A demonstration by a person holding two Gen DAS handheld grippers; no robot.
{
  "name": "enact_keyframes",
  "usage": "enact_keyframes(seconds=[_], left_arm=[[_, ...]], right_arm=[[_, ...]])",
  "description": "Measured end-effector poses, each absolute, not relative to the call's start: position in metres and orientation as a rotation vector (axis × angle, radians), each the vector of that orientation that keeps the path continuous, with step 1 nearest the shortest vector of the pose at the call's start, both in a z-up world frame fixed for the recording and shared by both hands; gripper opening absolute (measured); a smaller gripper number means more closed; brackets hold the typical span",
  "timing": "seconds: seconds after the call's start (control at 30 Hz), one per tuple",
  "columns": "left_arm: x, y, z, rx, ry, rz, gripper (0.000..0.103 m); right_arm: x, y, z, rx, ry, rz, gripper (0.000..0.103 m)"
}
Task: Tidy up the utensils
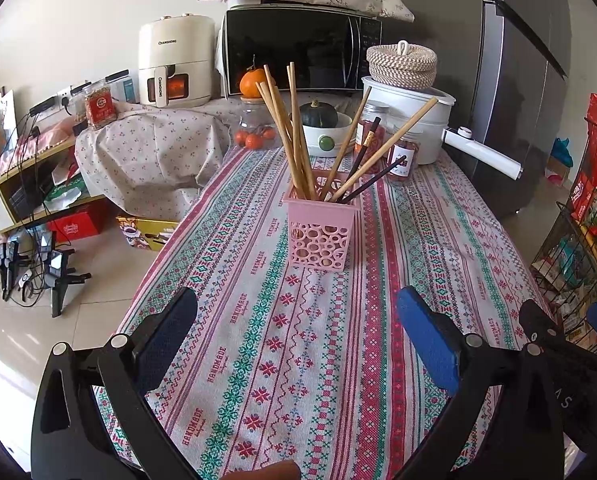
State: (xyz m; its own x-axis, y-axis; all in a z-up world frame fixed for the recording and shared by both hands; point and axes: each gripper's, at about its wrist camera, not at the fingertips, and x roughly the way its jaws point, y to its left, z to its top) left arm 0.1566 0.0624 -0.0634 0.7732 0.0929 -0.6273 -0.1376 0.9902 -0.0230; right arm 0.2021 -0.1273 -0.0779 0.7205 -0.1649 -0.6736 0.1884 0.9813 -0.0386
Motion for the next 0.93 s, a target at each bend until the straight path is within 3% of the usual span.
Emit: enact_keyframes(seconds=[0.27,0.57,0.63,0.73,0.93], left_arm=[[0.155,0.059,-0.062,-0.041,0.647,0.130,0.095],[0.155,0.055,-0.064,-0.044,0.644,0.064,0.077],[0.155,0.055,-0.064,-0.044,0.644,0.064,0.078],[0.156,0.052,-0.064,-0.017,0.650,0.085,0.097],[0.155,0.054,-0.062,-0.018,0.650,0.132,0.096]], right_arm=[[0.202,-0.129,-0.078,0.036,0.739,-0.198,0.096],[0.202,-0.130,-0.077,0.039,0.743,-0.203,0.096],[0.202,-0.130,-0.077,0.040,0.744,-0.202,0.096],[0.203,-0.130,-0.079,0.042,0.749,-0.199,0.096],[0.202,-0.131,-0.077,0.044,0.741,-0.208,0.096]])
